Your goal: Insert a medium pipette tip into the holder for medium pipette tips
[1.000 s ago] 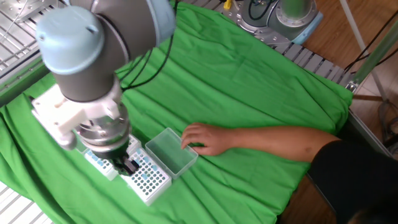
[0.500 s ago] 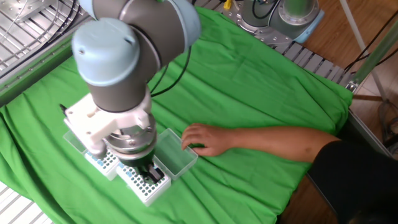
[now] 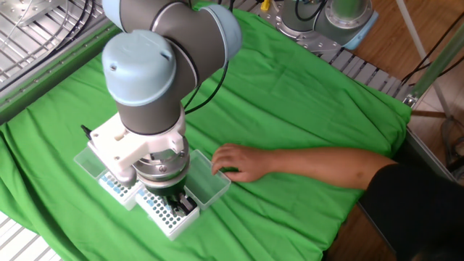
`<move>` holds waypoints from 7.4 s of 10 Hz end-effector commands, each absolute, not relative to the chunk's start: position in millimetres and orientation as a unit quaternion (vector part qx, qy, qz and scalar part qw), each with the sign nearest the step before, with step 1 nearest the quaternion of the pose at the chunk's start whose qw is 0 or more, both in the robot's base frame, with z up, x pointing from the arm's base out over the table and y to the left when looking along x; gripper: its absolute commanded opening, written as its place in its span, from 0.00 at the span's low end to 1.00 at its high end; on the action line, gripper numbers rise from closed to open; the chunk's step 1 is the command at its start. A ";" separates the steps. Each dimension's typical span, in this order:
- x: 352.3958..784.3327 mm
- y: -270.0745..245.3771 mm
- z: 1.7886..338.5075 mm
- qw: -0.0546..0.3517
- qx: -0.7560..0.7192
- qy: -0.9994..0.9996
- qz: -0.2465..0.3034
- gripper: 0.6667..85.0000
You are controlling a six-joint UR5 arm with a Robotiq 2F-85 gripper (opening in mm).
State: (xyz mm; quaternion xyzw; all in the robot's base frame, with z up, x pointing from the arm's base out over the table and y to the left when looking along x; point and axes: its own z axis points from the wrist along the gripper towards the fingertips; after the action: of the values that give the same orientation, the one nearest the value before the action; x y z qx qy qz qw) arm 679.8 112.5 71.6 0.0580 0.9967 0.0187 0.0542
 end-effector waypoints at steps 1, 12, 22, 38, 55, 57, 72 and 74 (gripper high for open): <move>678.8 111.4 70.8 0.054 0.057 0.997 0.020 0.34; 679.3 109.4 73.0 0.055 0.060 0.997 0.017 0.30; 678.7 109.2 64.9 0.056 0.070 0.996 0.019 0.26; 682.8 104.0 108.0 0.025 0.096 0.995 -0.006 0.00; 739.8 23.8 174.2 0.020 -0.041 0.998 -0.036 0.00; 744.7 11.5 168.7 0.022 -0.040 0.998 -0.036 0.00; 729.9 16.5 116.9 0.054 -0.019 0.998 -0.023 0.00; 726.3 17.4 118.4 0.051 -0.018 0.998 -0.023 0.00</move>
State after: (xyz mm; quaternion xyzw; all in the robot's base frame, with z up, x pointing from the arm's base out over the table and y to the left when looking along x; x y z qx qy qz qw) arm 730.5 14.1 118.9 -0.0231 0.9979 -0.0299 0.0520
